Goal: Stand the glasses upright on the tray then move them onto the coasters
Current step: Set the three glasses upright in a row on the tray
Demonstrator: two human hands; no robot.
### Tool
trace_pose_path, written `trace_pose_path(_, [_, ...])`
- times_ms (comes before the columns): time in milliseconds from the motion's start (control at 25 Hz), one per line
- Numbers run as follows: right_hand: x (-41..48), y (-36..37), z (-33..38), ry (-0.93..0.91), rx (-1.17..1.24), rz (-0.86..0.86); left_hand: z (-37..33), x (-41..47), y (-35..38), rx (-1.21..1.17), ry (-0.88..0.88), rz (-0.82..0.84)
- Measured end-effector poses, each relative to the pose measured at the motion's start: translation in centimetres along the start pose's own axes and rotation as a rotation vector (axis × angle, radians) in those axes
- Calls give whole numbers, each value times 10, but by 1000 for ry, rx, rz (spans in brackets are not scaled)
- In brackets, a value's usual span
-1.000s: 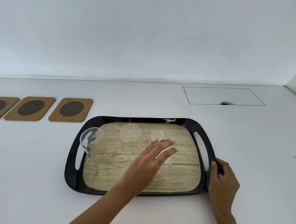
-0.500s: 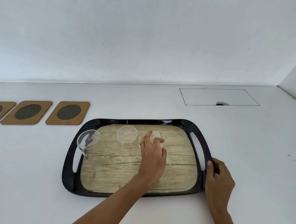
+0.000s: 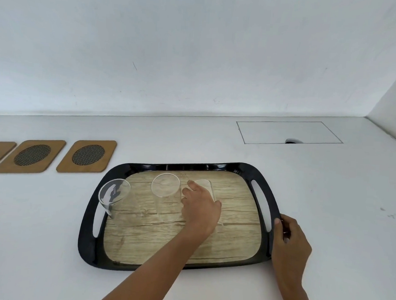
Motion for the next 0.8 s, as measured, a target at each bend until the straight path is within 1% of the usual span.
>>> trace_pose_path(120, [-1,-1,1,9,3,-16,-1,5,-1,72,-39,35])
trace_pose_path(200, [-1,-2,2,17,15,-18,-2,8,-3,33,-37,55])
trace_pose_path(280, [-1,-2,2,27,18,-13,-4,8,-6,-58,-9,44])
trace_pose_path(360, [-2,-2,2,46,29,-6,-8,7,-9,-180,74,2])
trace_pose_path(440, [-2,-2,1,65,47,2,-13,5,-12,-315,199,-44])
trace_pose_path(560, [-2,0,-1,83,68,7,-17,-1,-18,-458,380,-167])
trace_pose_path(680, [-3,0,0,83,69,8,-14,-5,-20,-520,486,-284])
trace_pose_path(800, [-3,-1,0,84,70,13,-8,-7,-17,-505,511,-333])
Point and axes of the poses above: each hand's wrist, its own x-axis towards the middle knuckle, its own y-axis out of the palm, z = x × y, the point moved 7 cm from there along x, towards the middle knuckle
